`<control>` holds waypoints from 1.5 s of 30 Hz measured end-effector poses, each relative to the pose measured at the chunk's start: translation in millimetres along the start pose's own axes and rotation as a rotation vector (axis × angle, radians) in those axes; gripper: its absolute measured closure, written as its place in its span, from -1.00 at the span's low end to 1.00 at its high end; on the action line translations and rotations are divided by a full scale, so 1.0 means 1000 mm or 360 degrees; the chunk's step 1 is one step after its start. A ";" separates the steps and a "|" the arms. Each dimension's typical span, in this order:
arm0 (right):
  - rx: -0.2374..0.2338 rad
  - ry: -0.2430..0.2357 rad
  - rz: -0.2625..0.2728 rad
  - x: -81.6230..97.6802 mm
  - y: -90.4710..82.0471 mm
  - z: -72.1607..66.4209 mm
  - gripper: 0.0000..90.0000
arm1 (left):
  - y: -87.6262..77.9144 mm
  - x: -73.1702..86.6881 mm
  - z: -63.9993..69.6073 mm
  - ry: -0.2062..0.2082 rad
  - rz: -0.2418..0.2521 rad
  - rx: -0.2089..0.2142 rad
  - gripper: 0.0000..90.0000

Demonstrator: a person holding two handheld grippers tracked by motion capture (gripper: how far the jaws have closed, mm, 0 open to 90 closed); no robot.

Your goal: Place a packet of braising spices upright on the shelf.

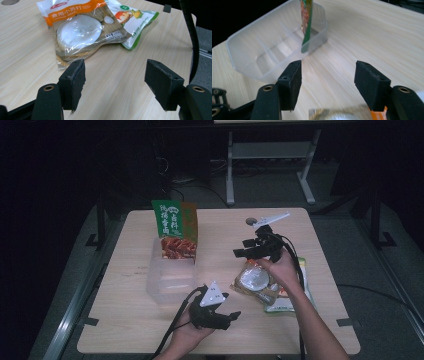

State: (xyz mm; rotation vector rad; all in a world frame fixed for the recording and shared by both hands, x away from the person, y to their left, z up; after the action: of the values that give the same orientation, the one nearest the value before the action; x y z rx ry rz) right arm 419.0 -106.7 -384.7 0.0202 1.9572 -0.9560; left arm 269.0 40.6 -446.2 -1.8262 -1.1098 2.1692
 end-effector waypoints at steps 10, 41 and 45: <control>0.0079 0.0069 -0.0025 0.023 -0.022 0.015 -0.19 | 0.017 -0.016 -0.003 0.0010 0.0012 -0.0008 -0.28; 0.0413 0.0477 -0.0210 0.110 -0.059 0.086 -0.16 | 0.101 -0.030 -0.039 -0.0115 -0.0254 -0.0200 0.46; 0.0412 0.0528 -0.0215 0.116 -0.059 0.092 -0.14 | 0.105 -0.027 -0.042 -0.0132 -0.0276 -0.0198 0.47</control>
State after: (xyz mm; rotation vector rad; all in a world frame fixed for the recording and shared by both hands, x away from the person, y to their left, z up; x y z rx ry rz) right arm 397.5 -245.7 -459.8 0.2082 2.1401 -1.3618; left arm 352.3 -30.4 -485.3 -1.6285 -1.3935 2.1372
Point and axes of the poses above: each handheld gripper's, and its own axes: y roughly forward along the jaws, x roughly out of its underside, z roughly to its right, the point moved 5 cm from there along y, roughly forward along the jaws, and after that the axes turned 2 degrees about y, right-handed, at the moved point
